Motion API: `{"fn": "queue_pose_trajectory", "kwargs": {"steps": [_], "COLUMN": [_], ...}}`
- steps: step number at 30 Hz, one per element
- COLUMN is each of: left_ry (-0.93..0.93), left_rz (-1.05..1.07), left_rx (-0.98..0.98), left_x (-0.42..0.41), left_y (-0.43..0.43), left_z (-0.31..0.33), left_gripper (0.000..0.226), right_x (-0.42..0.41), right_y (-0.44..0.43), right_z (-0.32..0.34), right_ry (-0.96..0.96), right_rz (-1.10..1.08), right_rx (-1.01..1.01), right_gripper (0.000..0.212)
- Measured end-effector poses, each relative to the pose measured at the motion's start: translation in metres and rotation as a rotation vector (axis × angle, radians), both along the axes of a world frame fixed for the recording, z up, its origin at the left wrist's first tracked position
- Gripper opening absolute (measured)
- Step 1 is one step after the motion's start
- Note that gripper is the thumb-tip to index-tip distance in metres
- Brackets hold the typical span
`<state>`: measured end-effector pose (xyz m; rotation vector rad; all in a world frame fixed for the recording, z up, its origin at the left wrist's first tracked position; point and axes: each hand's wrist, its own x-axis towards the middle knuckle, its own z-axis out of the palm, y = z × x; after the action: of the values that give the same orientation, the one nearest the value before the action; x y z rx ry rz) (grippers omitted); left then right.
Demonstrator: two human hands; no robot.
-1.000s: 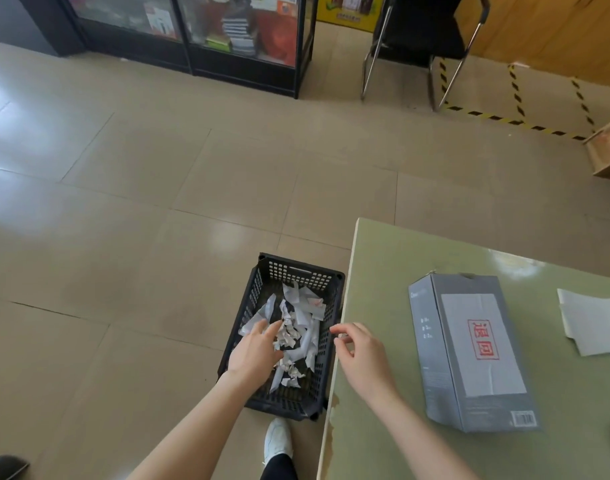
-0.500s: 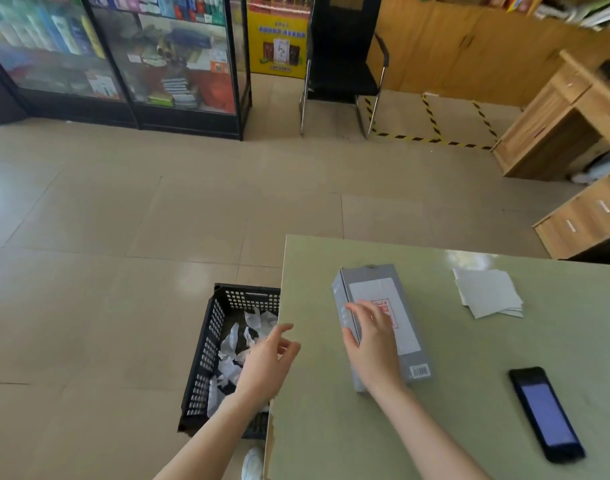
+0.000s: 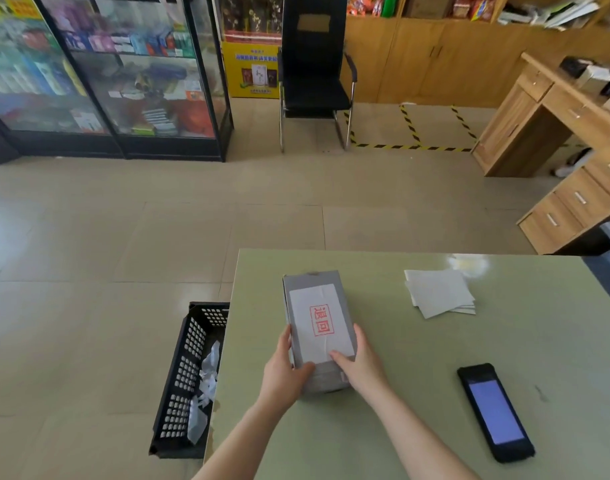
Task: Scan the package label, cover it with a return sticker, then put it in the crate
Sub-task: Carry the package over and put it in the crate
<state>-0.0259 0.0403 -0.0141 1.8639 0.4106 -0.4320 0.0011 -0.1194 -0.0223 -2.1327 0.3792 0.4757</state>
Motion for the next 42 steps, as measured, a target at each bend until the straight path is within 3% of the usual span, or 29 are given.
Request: {"fn": "queue_pose_trajectory", "kwargs": {"steps": [9,22,27,32,42], "left_ry": [-0.120,-0.322,-0.390,-0.482,-0.647], "left_rz": [-0.048,-0.641,-0.874,-1.078,-1.349], "left_rx": [-0.038,-0.161,-0.240,-0.290,-0.513], "left_x": [0.009,-0.007,-0.063,-0.141,-0.362], "left_y": [-0.018,-0.107,-0.156,-0.215,-0.326], "left_z": [0.035,0.097,0.125,0.159,0.238], "left_gripper": [0.087,0.086,0.085,0.084,0.076], "right_x": [-0.015,-0.125,-0.207,-0.304,-0.552], "right_y": [-0.026,-0.079,-0.107,-0.143,-0.210], "right_z": [0.034,0.105,0.127,0.157,0.239], "right_ry": [-0.185,-0.492,-0.553,-0.665,-0.798], "right_rz": [-0.164,-0.768,-0.983,-1.150,-1.374], "right_rx": [0.143,-0.021,-0.109,-0.191,-0.379], "right_gripper": [0.073,0.062,0.074,0.069,0.071]}}
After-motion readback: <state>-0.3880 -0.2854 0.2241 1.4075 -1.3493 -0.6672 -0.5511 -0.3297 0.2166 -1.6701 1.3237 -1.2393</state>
